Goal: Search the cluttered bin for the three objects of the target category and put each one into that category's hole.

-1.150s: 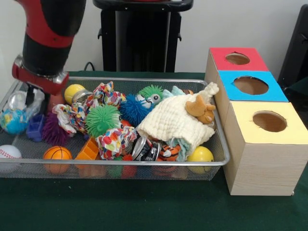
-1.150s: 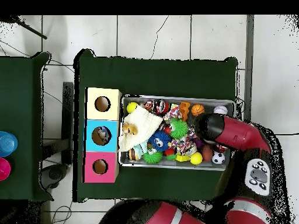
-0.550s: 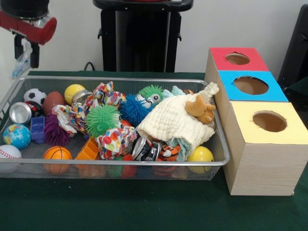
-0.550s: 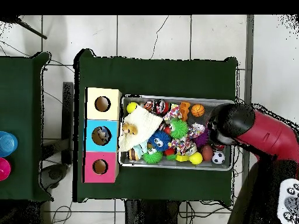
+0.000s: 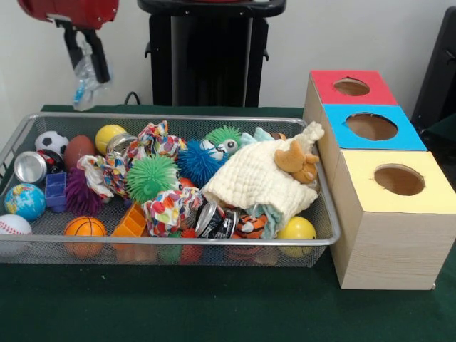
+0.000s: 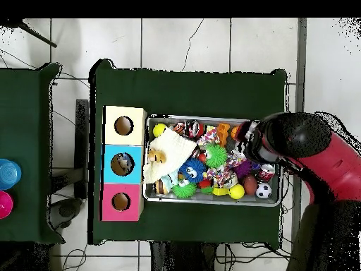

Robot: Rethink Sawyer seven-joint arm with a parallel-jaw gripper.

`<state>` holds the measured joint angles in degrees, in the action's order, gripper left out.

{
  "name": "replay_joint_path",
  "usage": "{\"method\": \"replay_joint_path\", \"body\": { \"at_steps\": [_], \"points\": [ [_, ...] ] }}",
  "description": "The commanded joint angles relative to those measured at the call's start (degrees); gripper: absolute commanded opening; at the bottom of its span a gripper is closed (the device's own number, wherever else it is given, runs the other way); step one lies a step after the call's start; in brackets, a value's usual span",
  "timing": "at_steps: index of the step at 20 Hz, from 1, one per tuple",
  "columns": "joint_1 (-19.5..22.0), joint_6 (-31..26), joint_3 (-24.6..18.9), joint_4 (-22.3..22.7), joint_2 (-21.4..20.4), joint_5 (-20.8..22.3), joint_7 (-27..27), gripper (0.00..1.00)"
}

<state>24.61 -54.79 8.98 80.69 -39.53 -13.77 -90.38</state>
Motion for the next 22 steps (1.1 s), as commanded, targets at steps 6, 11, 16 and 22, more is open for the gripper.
{"method": "replay_joint_path", "body": {
  "at_steps": [6,11,16,22],
  "points": [
    [-1.6,2.09,-9.16,16.94,-3.62,-11.75,-7.87,0.0],
    [-4.41,5.71,-8.81,20.97,-5.47,-13.88,-9.19,0.0],
    [-7.03,9.24,-8.8,24.68,-6.67,-15.04,-9.31,0.0],
    [-10.94,17.41,-8.67,29.77,-6.9,-16.25,-11.07,0.0]
  ]
}}
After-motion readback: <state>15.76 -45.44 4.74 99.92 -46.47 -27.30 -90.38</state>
